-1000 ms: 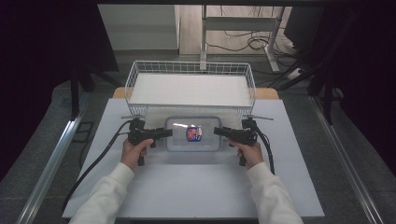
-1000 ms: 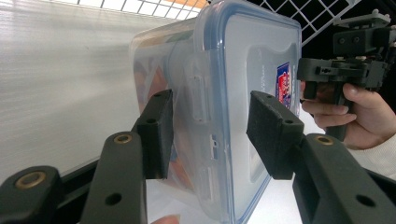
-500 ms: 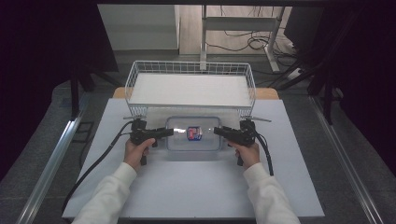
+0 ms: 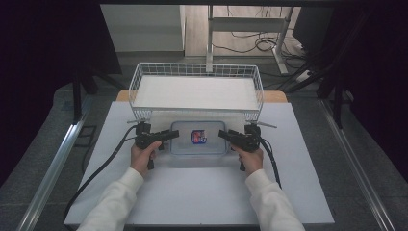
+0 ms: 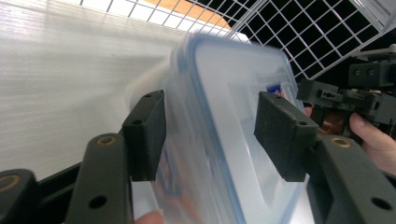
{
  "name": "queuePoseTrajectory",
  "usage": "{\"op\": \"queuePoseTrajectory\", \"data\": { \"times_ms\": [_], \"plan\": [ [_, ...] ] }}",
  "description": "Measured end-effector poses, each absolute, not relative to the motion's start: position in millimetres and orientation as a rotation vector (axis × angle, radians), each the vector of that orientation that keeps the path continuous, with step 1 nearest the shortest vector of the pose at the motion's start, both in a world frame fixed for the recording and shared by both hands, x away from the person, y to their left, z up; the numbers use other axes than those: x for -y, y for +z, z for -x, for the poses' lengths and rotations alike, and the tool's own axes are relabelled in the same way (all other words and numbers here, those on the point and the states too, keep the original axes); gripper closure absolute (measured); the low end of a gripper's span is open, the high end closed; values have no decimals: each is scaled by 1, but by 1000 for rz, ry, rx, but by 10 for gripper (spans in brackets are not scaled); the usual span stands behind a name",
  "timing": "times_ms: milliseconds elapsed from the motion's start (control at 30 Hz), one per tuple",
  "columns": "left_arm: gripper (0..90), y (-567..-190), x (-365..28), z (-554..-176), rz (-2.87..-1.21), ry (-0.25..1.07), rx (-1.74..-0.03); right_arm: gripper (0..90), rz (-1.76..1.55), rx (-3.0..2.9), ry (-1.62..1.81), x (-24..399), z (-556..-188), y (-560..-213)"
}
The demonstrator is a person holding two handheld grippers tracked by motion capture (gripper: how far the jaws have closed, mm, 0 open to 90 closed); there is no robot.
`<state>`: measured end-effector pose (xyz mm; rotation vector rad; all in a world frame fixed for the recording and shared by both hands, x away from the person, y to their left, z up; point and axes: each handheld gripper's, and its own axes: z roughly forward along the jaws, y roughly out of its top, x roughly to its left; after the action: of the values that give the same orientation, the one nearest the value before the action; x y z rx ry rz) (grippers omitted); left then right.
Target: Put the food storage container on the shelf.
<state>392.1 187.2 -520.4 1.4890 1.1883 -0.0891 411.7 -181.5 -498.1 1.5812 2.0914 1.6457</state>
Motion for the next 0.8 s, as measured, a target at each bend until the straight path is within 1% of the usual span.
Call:
{"op": "queuePoseTrajectory", "data": {
  "times_ms": [67, 167, 200, 233, 333, 367, 400, 500, 600, 800],
  "plan": [
    [364, -520, -188, -392, -1511, -67, -1185, 355, -1582, -2087, 1633, 180, -411, -499],
    [351, -521, -188, -391, -1527, -52, -1180, 341, -1580, -2076, 1616, 178, -409, -499],
    [340, -519, -185, -389, -1496, -97, -1205, 323, -1584, -2076, 1613, 178, -409, -499],
    [333, -518, -183, -387, -1480, -118, -1215, 301, -1597, -2066, 1614, 178, -409, -499],
    [308, -515, -184, -384, -1504, -50, -1183, 236, -1626, -2037, 1590, 179, -407, -496],
    [283, -514, -184, -383, -1506, -49, -1179, 183, -1614, -2031, 1553, 180, -403, -494],
    [283, -512, -185, -381, -1513, -46, -1164, 183, -1614, -2031, 1553, 180, -403, -494],
    [240, -508, -187, -374, -1530, -46, -1156, 161, -1588, -2024, 1551, 181, -394, -490],
    [227, -502, -190, -361, -1558, 3, -1143, 160, -1569, -2022, 1564, 187, -380, -486],
    [219, -492, -191, -334, -1622, 34, -1093, 196, -1479, -2077, 1549, 201, -356, -476]
  ]
}}
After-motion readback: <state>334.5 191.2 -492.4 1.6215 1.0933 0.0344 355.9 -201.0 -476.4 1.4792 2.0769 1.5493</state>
